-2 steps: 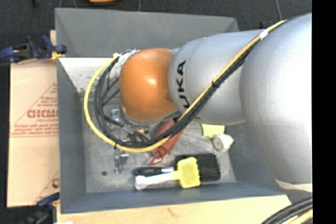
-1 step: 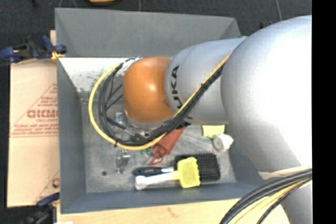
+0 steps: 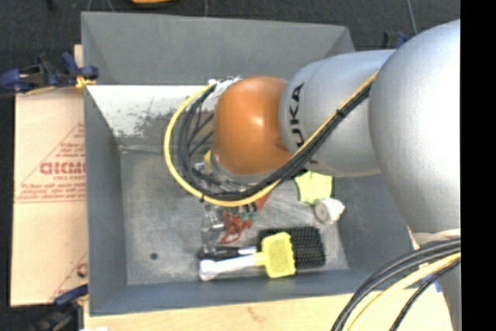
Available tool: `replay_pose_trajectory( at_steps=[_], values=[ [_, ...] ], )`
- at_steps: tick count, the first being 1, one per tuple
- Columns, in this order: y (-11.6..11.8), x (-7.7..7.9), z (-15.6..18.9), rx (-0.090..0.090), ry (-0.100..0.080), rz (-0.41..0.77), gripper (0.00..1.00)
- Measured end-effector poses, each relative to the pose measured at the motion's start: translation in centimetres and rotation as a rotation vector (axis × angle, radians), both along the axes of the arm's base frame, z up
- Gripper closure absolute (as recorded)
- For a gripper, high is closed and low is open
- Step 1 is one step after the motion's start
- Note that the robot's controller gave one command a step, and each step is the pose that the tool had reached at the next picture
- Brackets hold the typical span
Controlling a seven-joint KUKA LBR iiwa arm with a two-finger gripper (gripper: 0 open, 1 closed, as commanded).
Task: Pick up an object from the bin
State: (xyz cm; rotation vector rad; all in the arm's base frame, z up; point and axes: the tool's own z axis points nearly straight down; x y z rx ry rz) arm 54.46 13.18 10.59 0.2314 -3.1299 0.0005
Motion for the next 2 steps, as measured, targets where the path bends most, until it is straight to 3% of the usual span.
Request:
replay_pose_trajectory(
  at_steps=[1, 2],
  values=[
    [-1.6, 0.4, -0.4, 0.000, -0.011, 0.041, 0.00],
    [-4.4, -1.3, -2.3, 0.006, -0.010, 0.152, 0.00]
  ],
)
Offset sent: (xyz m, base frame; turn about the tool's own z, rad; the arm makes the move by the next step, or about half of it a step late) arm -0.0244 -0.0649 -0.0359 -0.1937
